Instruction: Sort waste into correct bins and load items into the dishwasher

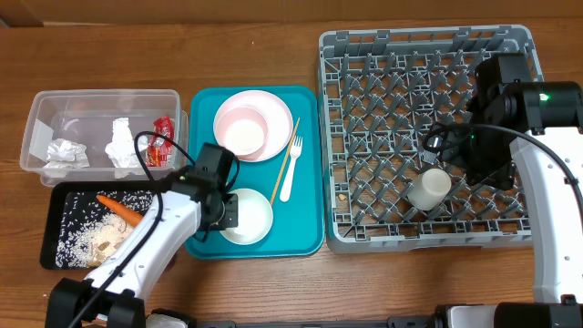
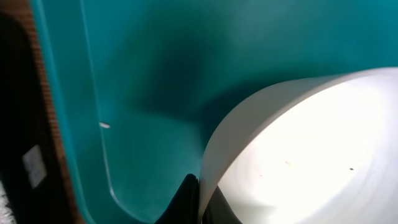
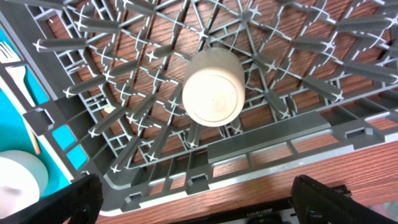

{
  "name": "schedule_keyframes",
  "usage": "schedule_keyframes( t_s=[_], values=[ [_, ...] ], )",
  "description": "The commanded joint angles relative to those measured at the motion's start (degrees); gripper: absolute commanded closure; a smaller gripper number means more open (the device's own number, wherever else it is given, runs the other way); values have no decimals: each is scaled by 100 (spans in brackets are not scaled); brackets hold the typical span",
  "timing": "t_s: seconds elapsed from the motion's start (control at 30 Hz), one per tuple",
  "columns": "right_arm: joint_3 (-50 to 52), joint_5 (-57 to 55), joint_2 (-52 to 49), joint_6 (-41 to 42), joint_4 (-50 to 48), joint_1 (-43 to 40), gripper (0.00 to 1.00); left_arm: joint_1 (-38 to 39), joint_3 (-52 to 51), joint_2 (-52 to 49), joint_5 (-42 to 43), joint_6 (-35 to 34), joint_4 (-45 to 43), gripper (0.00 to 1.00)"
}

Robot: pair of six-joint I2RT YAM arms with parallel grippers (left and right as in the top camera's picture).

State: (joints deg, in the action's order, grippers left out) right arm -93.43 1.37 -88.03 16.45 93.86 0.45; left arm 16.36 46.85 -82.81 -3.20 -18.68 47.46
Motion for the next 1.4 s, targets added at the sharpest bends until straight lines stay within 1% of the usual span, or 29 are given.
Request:
schedule_keyframes(
  t_s=[0.0, 0.13, 0.23, 0.3, 0.33, 0.4, 0.6, 0.67, 0.73, 0.83, 1.0, 1.17, 1.3, 1.33, 1.37],
  values=[
    [-28, 428, 103, -350, -28, -9, 0, -20, 708, 190, 129, 28, 289, 96],
    [-28, 1377, 103, -1163, -13, 103, 0, -20, 1456, 319, 568, 28, 732, 96],
    [-28, 1419, 103, -1226, -70, 326, 0, -20, 1805, 332, 916, 28, 911, 96],
    [-28, 1423, 103, -1224, -133, 546, 0, -20, 1974, 332, 1294, 28, 960, 96],
    [-28, 1425, 103, -1222, -190, 782, 0, -15, 2022, 332, 1576, 26, 957, 96],
    [-28, 1425, 103, -1222, -227, 1084, 0, 4, 2031, 332, 1853, 26, 951, 96],
    [-28, 1421, 103, -1176, -560, 2096, 0, 310, 2031, 332, 1875, 24, 968, 96],
    [-28, 1421, 103, -1058, -717, 2304, 0, 424, 2028, 332, 1878, 9, 975, 96],
    [-28, 1419, 103, -898, -863, 2463, 0, 557, 2028, 332, 1871, -74, 966, 96],
    [-28, 1423, 103, -894, -1003, 2673, 0, 706, 2031, 332, 1836, -114, 918, 96],
    [-28, 1445, 101, -848, -1078, 2959, 0, 831, 2028, 332, 1786, -369, 846, 96],
    [-28, 1591, 101, -852, -1095, 3412, 0, 855, 2028, 332, 1845, -374, 813, 96],
    [-28, 1593, 81, -850, -1193, 3563, 0, 885, 2028, 332, 1958, -372, 800, 96],
    [-28, 1589, 59, -820, -1237, 3595, 6, 907, 2028, 332, 1958, -372, 800, 96],
    [-28, 1589, 39, -743, -1266, 3622, 9, 925, 2028, 332, 1958, -369, 800, 96]
  ],
)
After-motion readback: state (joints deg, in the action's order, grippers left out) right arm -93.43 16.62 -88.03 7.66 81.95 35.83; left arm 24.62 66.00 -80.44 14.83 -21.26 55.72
